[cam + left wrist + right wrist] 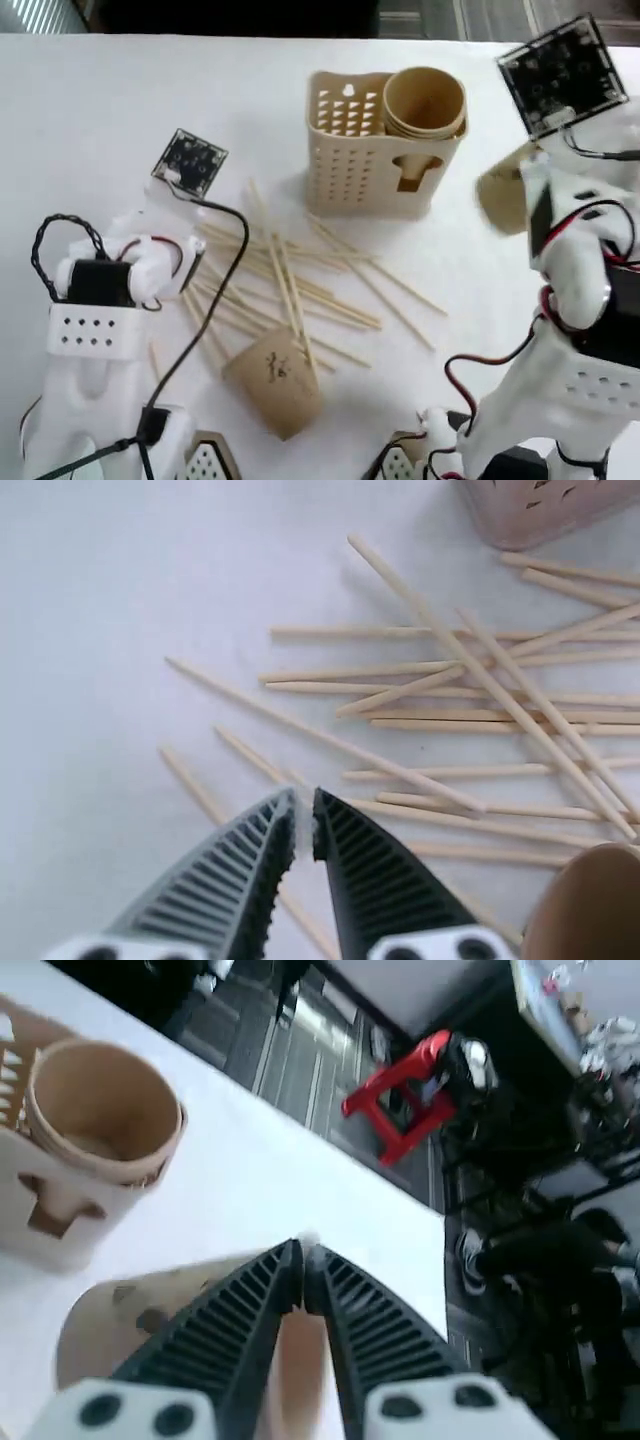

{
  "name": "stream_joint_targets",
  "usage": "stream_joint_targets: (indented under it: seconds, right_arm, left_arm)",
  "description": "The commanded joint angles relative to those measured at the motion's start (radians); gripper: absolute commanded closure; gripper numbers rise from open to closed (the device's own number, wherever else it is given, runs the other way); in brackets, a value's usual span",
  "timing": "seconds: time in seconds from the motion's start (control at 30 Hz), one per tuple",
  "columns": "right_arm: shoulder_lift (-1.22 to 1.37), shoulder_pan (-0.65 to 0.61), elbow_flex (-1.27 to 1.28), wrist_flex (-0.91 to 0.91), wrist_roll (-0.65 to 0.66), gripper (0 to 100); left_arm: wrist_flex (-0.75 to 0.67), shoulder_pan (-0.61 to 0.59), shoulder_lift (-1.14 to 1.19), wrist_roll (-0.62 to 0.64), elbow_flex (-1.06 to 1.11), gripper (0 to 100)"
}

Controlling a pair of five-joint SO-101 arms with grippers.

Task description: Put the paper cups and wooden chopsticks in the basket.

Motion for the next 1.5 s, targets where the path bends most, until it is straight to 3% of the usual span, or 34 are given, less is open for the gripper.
stream_joint_targets:
  seconds: [0.0,0.23,0.43,0.6,0.97,1.17,1.47]
  right_arm:
    - [0.012,-0.084,-0.032,-0.122,-0.006,98.1]
    - [0.120,-0.128,-0.038,-0.234,-0.008,98.1]
    - [0.131,-0.050,-0.002,0.028,-0.044,98.1]
    - [0.133,0.079,0.135,0.105,-0.072,98.1]
    - [0.133,0.282,0.608,-0.355,-0.206,98.1]
    - [0.130,0.367,0.694,-0.361,-0.221,98.1]
    - [0.122,0.377,0.773,-0.360,-0.216,98.1]
  left_arm:
    - [-0.029,-0.007,-0.024,0.009,0.015,94]
    - [-0.094,-0.008,-0.024,0.009,0.098,94]
    - [-0.094,-0.008,-0.024,0.011,0.092,94]
    - [-0.094,-0.008,-0.024,0.011,0.095,94]
    - [-0.094,-0.008,-0.024,0.011,0.094,94]
    - [-0.094,-0.008,-0.024,0.011,0.094,94]
    - [-0.094,-0.022,-0.024,0.012,0.094,94]
